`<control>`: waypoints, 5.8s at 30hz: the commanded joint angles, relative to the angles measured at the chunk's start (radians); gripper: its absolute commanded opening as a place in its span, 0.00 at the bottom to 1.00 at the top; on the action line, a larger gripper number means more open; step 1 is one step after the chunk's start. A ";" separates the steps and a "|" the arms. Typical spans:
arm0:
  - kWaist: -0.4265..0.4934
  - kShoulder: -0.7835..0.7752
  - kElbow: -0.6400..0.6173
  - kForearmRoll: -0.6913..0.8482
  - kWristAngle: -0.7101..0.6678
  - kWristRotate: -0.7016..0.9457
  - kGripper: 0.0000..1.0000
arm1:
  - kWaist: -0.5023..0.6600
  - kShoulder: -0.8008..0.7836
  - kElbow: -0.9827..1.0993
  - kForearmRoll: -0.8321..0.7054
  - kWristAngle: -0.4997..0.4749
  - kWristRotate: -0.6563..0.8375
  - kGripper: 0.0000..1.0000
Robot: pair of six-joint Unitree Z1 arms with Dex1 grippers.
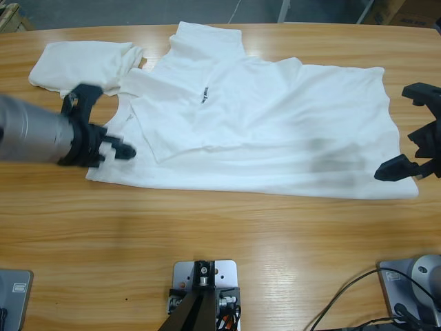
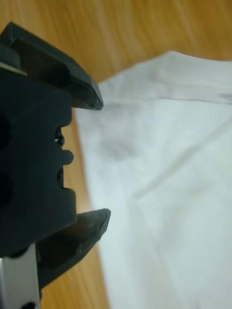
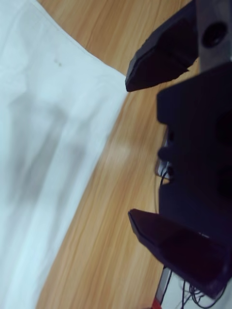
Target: Fold clothes
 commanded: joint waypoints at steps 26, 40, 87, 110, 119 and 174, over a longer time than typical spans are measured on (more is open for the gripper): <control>0.179 0.268 0.027 -0.280 -0.191 -0.781 0.69 | 0.014 0.071 0.099 -0.119 0.010 0.015 0.99; 0.206 0.298 0.048 -0.394 -0.185 -0.759 0.69 | 0.014 0.104 0.103 -0.128 0.010 0.015 0.99; 0.059 0.133 0.084 -0.343 -0.184 -1.242 0.00 | 0.043 0.085 0.112 -0.133 0.016 0.015 0.99; -0.072 0.040 -0.039 -0.038 -0.099 -1.483 0.00 | 0.086 0.085 0.124 -0.145 0.014 0.020 0.99; -0.117 0.085 -0.082 0.037 -0.103 -1.559 0.00 | 0.091 0.079 0.130 -0.153 0.015 0.020 0.99; -0.117 -0.044 0.149 -0.086 0.033 0.479 0.95 | 0.344 0.543 0.304 -1.457 0.379 1.149 0.62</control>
